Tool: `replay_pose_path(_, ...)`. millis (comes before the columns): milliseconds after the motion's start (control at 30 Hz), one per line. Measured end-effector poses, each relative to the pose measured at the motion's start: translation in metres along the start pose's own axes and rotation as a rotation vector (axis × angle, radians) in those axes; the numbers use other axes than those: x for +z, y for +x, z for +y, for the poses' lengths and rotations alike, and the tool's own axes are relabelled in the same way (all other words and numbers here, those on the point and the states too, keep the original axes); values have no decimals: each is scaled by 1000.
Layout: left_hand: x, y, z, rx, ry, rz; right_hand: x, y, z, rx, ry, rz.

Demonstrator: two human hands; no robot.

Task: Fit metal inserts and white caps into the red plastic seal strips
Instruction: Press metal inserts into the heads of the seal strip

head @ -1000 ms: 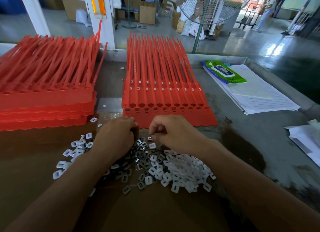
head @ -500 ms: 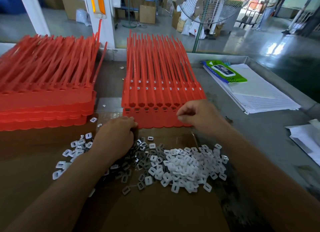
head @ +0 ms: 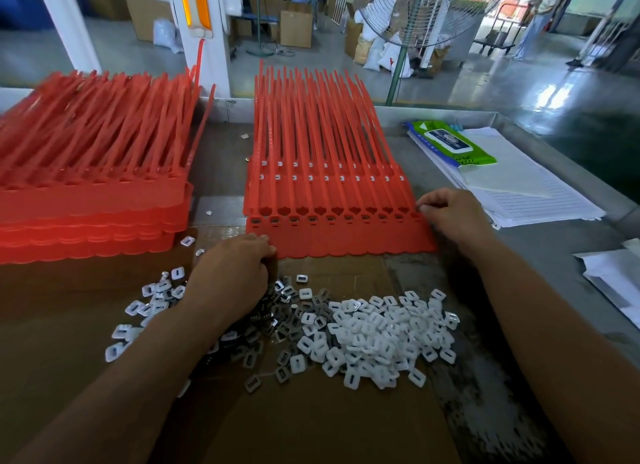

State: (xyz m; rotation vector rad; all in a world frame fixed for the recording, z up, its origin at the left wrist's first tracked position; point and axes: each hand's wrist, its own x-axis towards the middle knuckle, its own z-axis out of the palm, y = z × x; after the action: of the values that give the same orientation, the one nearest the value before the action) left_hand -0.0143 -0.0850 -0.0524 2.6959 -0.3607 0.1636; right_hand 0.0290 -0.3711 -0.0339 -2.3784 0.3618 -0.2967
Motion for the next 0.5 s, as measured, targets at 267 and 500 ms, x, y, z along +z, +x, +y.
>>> replay_pose_path(267,1,0,-1,0,-13,6,2,4,2,34,-10,-129)
replay_pose_path(500,1,0,-1,1,-7,7,5,6,3,36,-11,-107)
